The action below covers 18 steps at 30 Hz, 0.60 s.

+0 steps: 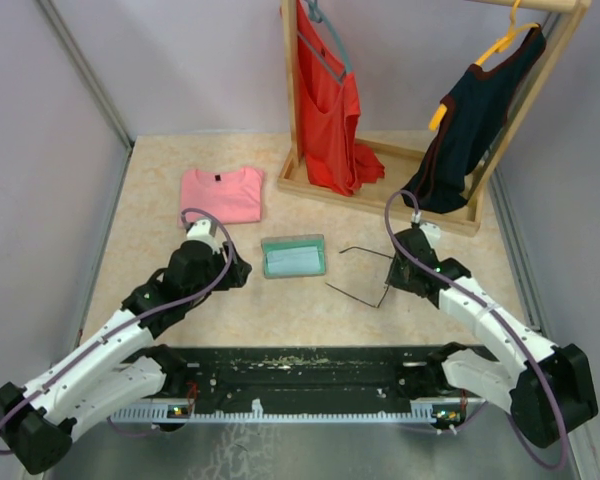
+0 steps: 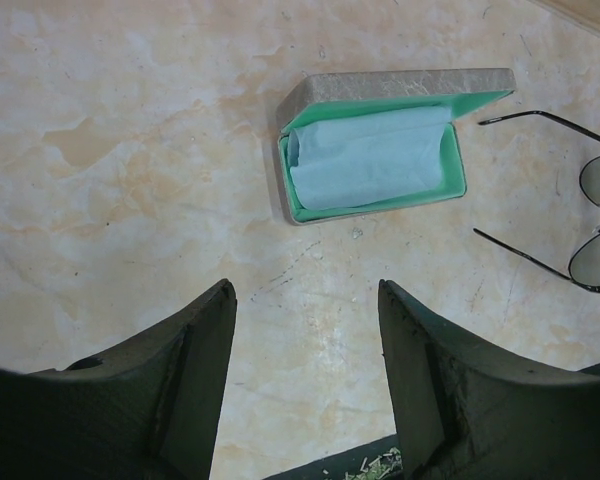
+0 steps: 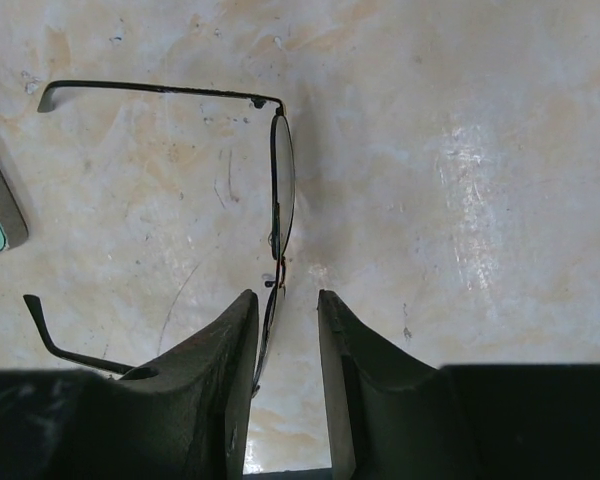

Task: Organize the sunglasses
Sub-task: Fold the sunglasses at the center of the board.

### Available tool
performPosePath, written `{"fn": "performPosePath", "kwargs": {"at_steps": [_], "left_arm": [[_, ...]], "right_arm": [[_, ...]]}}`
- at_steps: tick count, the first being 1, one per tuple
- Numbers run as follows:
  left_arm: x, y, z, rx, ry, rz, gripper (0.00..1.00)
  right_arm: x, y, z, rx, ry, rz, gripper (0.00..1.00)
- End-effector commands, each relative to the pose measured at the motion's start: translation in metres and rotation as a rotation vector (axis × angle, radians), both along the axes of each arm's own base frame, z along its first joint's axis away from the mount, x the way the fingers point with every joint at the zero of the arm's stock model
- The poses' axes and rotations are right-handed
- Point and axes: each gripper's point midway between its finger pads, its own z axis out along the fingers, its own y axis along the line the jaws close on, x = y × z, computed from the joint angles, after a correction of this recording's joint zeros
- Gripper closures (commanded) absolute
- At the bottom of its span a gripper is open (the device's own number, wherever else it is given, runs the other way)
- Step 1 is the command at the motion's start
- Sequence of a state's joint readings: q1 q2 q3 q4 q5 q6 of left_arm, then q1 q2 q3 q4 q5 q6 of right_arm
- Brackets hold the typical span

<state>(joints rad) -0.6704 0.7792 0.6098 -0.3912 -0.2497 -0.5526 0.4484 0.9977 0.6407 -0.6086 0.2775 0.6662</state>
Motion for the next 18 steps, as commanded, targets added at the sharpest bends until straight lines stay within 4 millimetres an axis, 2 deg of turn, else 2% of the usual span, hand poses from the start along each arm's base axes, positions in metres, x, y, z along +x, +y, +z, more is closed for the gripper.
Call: {"fn": "performPosePath", "kwargs": {"at_steps": [1, 6, 18], "left_arm": [[0.004, -0.0024, 0.0127, -0.008, -0.023, -0.01, 0.35], [0.0043, -0.0041, 0.0121, -0.01, -0.021, -0.016, 0.35], [0.0028, -0.0027, 0.0099, -0.01, -0.021, -0.013, 0.35]], "right_arm": [[0.012, 0.0063, 0.0073, 0.038, -0.026, -0.026, 0.7], [0.0136, 0.0066, 0.0074, 0.031, -0.014, -0.031, 0.75], [0.0146, 0.0086, 0.0002, 0.021, 0.017, -0.024, 0.79]]}}
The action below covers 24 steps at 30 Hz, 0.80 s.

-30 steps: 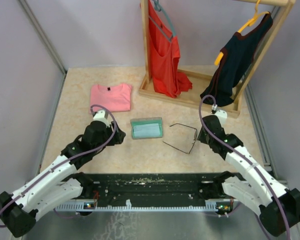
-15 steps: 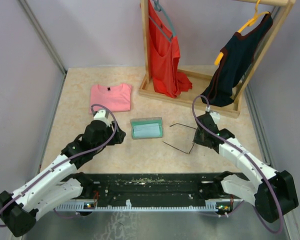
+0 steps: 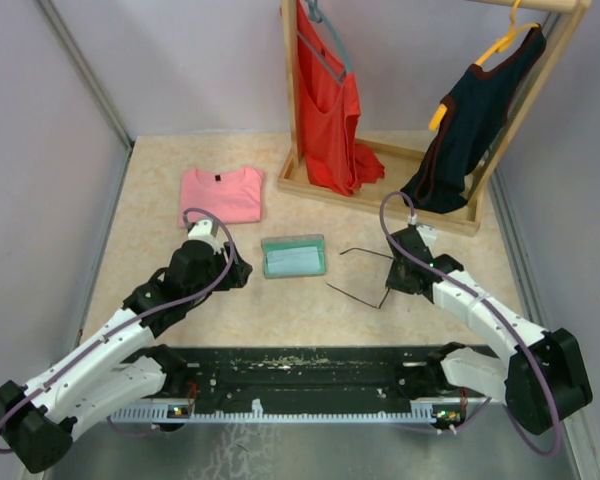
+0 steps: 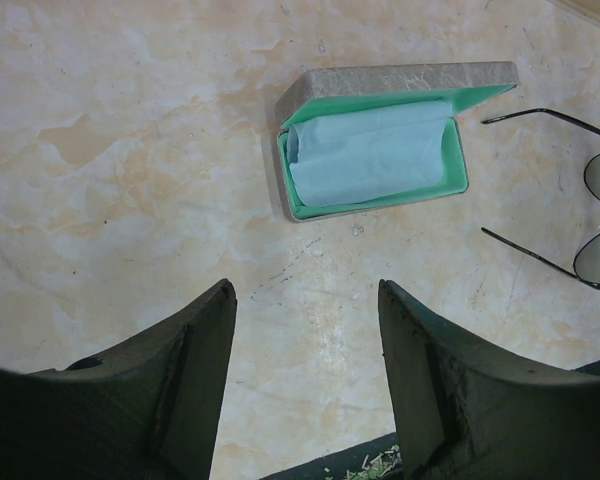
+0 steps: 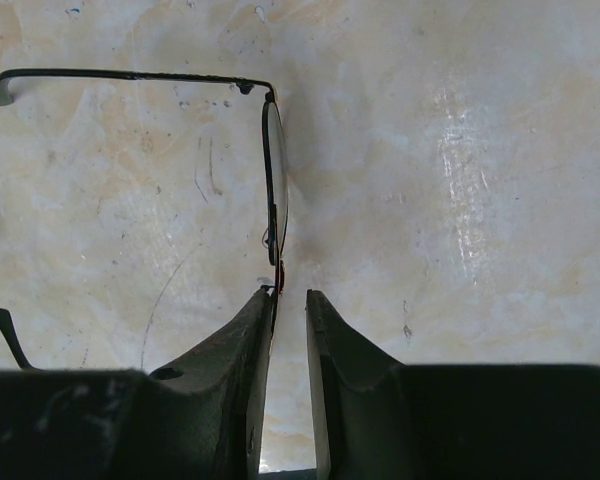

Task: Organize the sunglasses
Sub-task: Fold the sunglasses at the center of the board.

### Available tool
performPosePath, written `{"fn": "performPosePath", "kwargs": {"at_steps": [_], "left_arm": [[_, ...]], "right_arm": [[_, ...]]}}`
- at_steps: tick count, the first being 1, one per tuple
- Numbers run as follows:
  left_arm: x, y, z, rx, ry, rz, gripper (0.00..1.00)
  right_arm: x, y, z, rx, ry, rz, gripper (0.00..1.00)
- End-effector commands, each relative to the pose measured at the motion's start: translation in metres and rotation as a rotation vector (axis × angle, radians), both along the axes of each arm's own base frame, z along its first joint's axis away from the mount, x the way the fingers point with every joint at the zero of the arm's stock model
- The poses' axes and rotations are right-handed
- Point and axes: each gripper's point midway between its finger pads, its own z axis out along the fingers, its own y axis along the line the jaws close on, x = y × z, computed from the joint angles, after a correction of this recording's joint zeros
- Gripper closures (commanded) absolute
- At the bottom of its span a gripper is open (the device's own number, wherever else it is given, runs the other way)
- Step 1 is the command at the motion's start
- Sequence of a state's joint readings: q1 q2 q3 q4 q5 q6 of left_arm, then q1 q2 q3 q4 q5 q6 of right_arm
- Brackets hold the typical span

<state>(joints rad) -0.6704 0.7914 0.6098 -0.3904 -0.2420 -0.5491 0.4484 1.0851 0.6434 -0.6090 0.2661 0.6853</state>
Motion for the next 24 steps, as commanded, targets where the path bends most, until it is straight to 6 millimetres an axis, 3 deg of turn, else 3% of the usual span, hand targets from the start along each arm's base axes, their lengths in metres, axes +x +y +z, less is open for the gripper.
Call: {"fn": "performPosePath", "kwargs": {"at_steps": [1, 24], "left_arm": [[0.0031, -0.0011, 0.013, -0.018, -0.031, -0.004, 0.35], [0.0014, 0.0005, 0.0135, -0.022, -0.034, -0.001, 0.35]], "right_arm": [[0.0178, 0.0074, 0.0185, 0.038, -0.063, -0.014, 0.79], [0.0217, 0.0078, 0.0121, 0.023, -0.055, -0.009, 0.94]]}}
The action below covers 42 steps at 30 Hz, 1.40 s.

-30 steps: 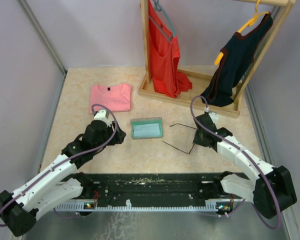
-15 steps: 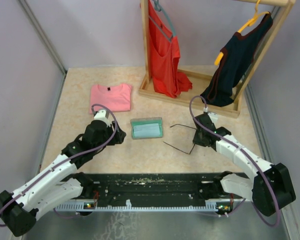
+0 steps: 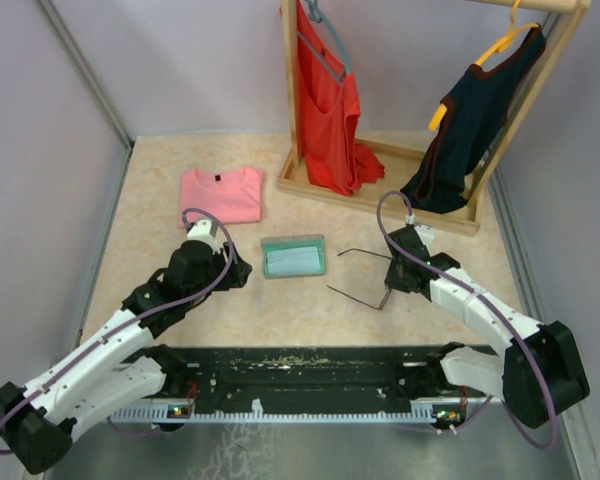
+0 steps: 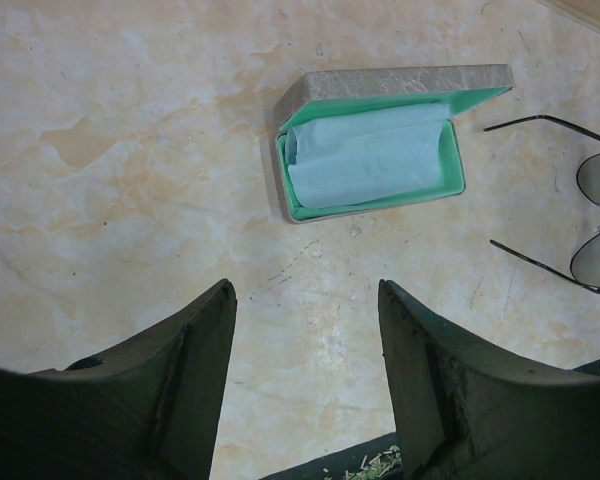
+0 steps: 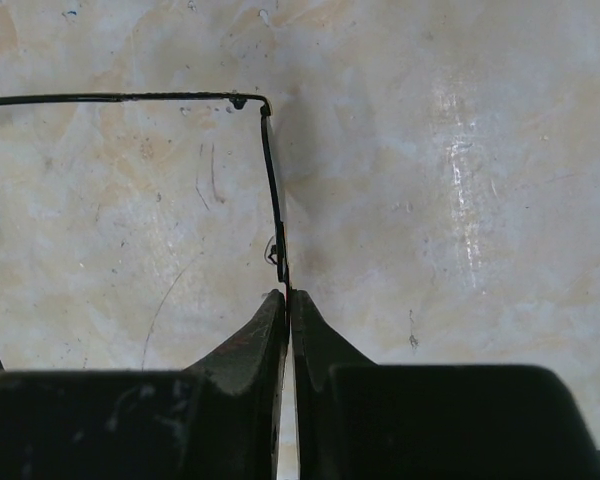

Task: Organize the sunglasses
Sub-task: Fold the sunglasses at the center of the board.

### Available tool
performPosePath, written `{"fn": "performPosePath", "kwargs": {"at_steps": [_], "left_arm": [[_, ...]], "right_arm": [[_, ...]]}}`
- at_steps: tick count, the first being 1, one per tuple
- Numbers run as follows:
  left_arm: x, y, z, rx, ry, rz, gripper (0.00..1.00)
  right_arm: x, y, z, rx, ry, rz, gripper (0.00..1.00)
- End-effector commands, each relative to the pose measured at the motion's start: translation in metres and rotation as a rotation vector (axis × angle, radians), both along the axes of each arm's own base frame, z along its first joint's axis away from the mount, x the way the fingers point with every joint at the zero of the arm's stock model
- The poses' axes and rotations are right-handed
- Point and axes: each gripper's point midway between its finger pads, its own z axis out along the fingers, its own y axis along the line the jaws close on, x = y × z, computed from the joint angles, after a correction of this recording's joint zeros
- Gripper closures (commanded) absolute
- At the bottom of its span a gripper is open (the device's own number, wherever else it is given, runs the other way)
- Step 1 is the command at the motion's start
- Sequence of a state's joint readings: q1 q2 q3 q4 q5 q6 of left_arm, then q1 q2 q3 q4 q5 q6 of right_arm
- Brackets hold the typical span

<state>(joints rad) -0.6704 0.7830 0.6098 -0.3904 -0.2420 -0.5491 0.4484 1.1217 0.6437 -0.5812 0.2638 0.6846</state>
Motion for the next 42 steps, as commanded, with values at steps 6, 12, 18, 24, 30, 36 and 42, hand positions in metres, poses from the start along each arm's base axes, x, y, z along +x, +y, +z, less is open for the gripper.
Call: {"fn": "performPosePath", "kwargs": {"at_steps": [6, 12, 18, 24, 30, 36, 42], "left_arm": [[0.002, 0.001, 0.013, -0.018, -0.03, 0.0, 0.35], [0.002, 0.003, 0.017, -0.018, -0.04, 0.008, 0.35], [0.0, 0.0, 0.036, -0.056, -0.101, -0.022, 0.35], [-0.006, -0.009, 0.063, -0.118, -0.192, -0.101, 0.34], [-0.009, -0.012, 0.073, -0.131, -0.225, -0.137, 0.34], [-0.011, -0.016, 0.076, -0.127, -0.233, -0.169, 0.33], [-0.018, -0.031, 0.08, -0.147, -0.23, -0.266, 0.33]], "right_arm": [[0.017, 0.003, 0.018, 0.015, -0.063, -0.012, 1.0], [0.02, -0.004, 0.04, 0.007, -0.151, -0.021, 1.0], [0.023, 0.003, 0.081, 0.083, -0.348, 0.063, 1.0], [0.024, 0.03, 0.118, 0.236, -0.566, 0.207, 1.0], [0.018, 0.046, 0.143, 0.34, -0.717, 0.292, 1.0], [0.016, 0.049, 0.153, 0.367, -0.769, 0.313, 1.0], [0.02, 0.047, 0.146, 0.405, -0.715, 0.232, 1.0]]}}
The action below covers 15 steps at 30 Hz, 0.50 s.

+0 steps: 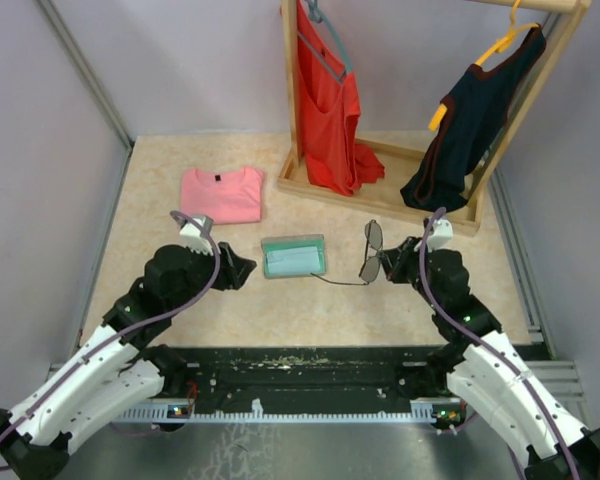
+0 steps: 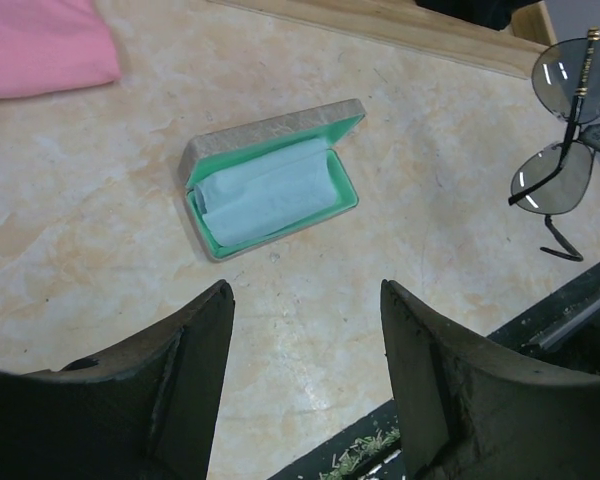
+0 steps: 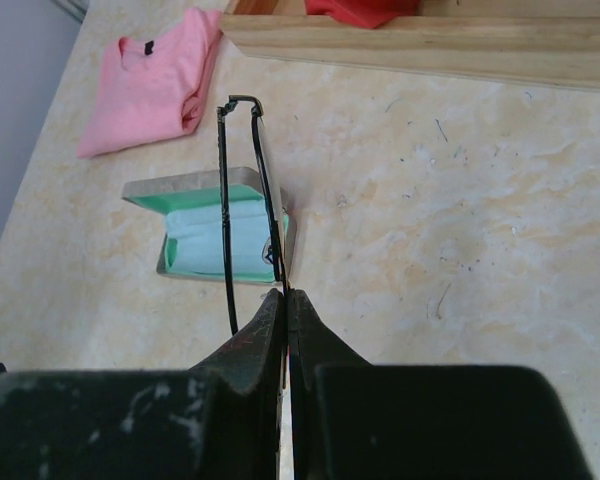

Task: Organize the sunglasses
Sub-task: Fold the sunglasses at the center of the board.

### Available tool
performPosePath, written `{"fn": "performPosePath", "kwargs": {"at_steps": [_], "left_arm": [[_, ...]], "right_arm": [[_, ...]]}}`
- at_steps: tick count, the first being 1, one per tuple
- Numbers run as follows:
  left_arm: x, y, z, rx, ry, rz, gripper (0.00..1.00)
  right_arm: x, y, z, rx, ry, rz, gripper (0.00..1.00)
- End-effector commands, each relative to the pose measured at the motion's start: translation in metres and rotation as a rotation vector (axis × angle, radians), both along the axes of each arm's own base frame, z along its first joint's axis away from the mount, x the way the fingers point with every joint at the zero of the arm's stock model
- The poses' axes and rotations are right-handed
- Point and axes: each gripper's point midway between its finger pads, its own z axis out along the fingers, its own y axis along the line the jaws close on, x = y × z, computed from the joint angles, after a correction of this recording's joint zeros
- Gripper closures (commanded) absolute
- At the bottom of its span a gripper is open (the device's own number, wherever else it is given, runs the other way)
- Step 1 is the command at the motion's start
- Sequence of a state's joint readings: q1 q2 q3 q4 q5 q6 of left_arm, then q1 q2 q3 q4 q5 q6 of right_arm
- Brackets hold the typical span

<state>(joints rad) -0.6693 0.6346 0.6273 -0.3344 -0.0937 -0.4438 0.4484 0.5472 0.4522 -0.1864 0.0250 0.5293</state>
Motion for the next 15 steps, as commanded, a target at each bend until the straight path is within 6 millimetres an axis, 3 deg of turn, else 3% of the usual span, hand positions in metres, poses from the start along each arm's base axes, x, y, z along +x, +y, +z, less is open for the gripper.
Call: {"fn": "performPosePath", "kwargs": {"at_steps": [1, 10, 15], "left_arm": [[-0.005, -0.017, 0.024, -0.047, -0.05, -0.105, 0.33], [-0.017, -0.043, 0.006, -0.096, 0.031, -0.226, 0.38], [-0.022, -0.048, 0.004, -0.138, 0.026, -0.252, 0.37]], "right_arm": [[0.011, -0.001, 0.019, 0.078, -0.017, -0.062, 1.0], [0.023, 0.01, 0.027, 0.178, 0.005, -0.079, 1.0], [0.031, 0.0, 0.027, 0.293, 0.046, -0.206, 1.0]]}}
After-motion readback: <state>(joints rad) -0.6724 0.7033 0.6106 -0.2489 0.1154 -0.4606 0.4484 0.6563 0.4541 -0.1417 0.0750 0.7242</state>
